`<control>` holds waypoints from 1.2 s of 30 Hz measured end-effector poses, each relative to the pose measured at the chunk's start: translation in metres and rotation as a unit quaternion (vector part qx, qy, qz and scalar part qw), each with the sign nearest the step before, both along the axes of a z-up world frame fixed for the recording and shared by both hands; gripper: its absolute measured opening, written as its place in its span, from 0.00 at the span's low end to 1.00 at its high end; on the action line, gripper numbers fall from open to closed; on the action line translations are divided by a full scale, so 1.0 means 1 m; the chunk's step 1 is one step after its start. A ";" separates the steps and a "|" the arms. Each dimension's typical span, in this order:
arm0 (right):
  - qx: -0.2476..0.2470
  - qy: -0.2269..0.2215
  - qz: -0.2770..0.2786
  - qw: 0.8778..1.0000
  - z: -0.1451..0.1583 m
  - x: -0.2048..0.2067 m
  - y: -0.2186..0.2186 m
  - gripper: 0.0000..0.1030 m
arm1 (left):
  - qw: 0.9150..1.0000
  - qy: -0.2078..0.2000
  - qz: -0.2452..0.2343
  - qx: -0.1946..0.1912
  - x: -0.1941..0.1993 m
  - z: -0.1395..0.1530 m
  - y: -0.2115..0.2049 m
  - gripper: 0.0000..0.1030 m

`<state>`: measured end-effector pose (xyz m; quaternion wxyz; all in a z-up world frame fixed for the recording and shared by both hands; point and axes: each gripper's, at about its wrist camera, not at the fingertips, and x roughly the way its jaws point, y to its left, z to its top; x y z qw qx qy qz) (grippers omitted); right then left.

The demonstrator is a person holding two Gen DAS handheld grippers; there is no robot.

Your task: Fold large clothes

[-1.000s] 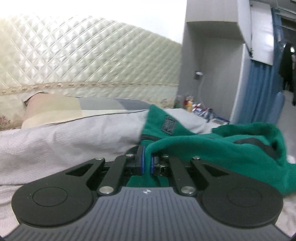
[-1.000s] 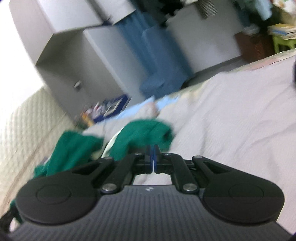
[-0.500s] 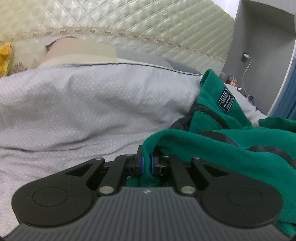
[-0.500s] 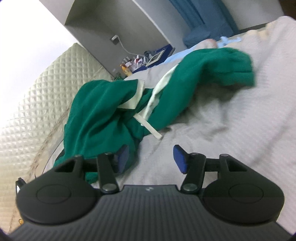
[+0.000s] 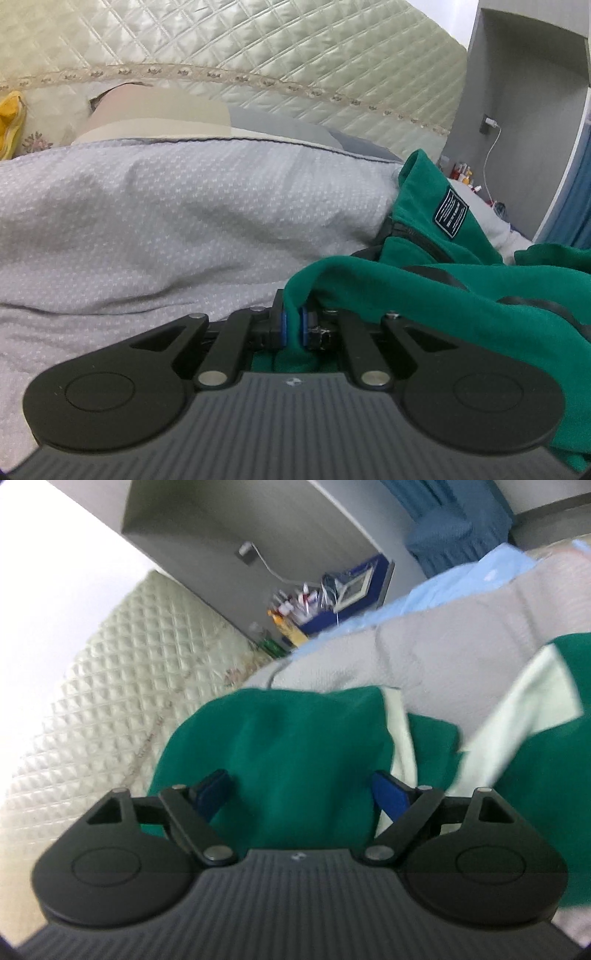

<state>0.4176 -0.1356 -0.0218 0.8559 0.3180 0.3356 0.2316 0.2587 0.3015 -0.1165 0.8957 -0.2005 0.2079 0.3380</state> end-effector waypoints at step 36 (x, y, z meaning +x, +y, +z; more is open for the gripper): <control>-0.060 -0.282 -0.138 0.948 0.198 -0.336 -0.174 0.10 | 0.958 -0.218 -0.096 0.158 -0.204 0.132 -0.150 0.08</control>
